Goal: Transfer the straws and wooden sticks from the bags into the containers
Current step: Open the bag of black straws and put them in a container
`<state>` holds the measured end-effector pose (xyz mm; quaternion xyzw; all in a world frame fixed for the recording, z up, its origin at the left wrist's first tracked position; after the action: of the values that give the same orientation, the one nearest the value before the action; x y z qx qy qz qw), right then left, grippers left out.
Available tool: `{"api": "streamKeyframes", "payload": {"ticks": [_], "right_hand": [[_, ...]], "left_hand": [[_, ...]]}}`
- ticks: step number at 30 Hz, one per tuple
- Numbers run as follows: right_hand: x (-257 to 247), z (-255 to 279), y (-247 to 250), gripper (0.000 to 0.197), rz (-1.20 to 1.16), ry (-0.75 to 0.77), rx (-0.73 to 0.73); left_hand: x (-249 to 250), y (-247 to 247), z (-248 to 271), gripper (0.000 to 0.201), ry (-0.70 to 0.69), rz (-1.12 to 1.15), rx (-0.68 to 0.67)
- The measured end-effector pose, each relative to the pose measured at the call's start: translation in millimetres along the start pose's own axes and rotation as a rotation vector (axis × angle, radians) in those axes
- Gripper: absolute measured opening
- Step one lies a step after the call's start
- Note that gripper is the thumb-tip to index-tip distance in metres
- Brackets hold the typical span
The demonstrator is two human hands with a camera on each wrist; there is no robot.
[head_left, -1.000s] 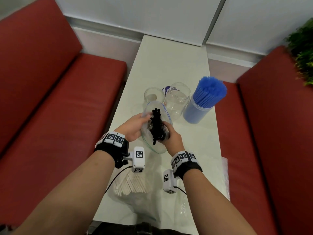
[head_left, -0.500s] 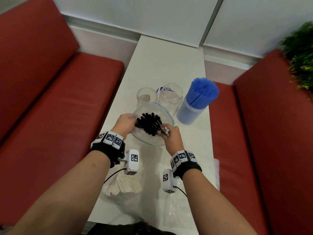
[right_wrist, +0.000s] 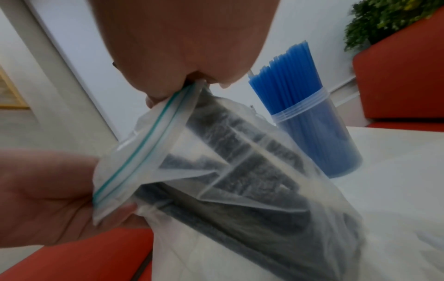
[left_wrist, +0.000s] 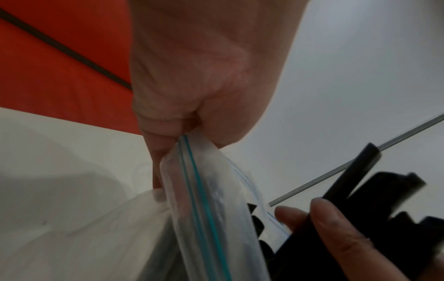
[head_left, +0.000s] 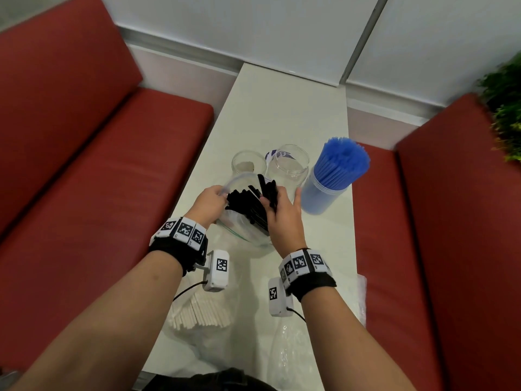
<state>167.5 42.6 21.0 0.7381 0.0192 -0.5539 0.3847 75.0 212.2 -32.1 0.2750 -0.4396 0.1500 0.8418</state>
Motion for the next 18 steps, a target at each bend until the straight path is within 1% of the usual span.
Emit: {"api": "streamKeyframes", "payload": {"ticks": [2,4,5,6,8,10,13,16,18], "right_hand": [[1,-2,-9,0.019,0.082,-0.032,-0.085],[-1,-4,-17,0.023,0.12,-0.063,-0.177],[-7,-7,-18,0.025,0.122,-0.052,-0.204],[-17,-11,-17,0.025,0.101,-0.023,-0.215],[-39,-24,-4,0.017,-0.037,0.011,-0.19],[-55,-42,16,0.009,-0.233,-0.018,-0.118],[-72,-73,62,0.016,-0.459,0.012,0.087],[-79,-101,104,0.021,-0.512,0.116,0.32],[-78,-116,118,0.024,-0.519,0.157,0.41]], "left_hand": [[1,3,-1,0.03,-0.008,-0.003,0.009],[3,5,-3,0.03,-0.019,-0.001,0.006],[3,6,-4,0.03,-0.026,-0.003,0.003],[4,6,-6,0.029,-0.03,-0.008,0.001],[4,7,-8,0.029,-0.03,-0.017,-0.002],[3,7,-11,0.028,-0.029,-0.024,-0.005],[5,5,-13,0.028,-0.029,-0.024,-0.025],[8,0,-14,0.029,-0.033,-0.015,-0.066],[11,-5,-13,0.029,-0.028,0.008,-0.106]]}}
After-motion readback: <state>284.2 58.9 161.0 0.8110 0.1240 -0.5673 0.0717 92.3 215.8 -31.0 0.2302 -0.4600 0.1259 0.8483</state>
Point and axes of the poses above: each hand's wrist, its own z-axis away from the middle knuckle, its own y-axis out of the back of the hand, x = y × z, the point moved 10 cm from there along -z, towards the middle knuckle, and after that the axes turned 2 degrees about -z, right-handed, at the moved point
